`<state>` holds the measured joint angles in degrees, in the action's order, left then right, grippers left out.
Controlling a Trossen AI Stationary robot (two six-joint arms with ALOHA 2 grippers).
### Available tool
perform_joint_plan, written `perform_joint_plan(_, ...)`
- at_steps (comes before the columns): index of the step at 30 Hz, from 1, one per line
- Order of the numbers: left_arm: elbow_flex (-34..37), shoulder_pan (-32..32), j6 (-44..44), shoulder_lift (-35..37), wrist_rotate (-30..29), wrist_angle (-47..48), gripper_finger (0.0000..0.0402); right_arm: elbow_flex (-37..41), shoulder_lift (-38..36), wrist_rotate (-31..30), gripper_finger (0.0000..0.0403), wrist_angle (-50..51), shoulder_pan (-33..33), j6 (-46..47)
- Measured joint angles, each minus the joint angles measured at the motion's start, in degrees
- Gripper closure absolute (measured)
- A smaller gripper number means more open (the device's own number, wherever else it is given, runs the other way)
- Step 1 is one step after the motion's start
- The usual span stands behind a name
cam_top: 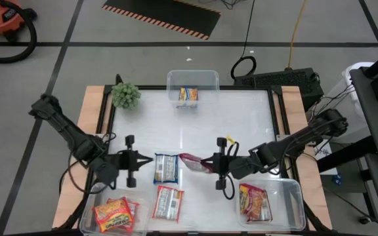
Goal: Sort Maruchan noodles
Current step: Put the red noodle pack into the right transparent bin
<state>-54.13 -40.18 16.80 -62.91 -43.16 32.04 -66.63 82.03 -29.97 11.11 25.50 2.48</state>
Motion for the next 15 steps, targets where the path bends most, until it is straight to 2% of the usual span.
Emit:
perform_joint_plan(2,0.04,1.74,-0.05,-1.24,1.28,-2.62,0.0369,0.00,0.59,-0.05,0.0403,-0.17,0.02,-1.29)
perform_joint_plan(8,0.04,7.21,-3.39,-4.94,10.15,-8.92,0.0313,0.00,0.63,0.17,0.0403,-0.24,0.05,-2.14)
perform_joint_plan(15,0.02,12.52,-7.72,-10.78,15.49,-13.21,0.0259,0.00,0.67,0.36,0.0403,-0.71,0.46,-2.29)
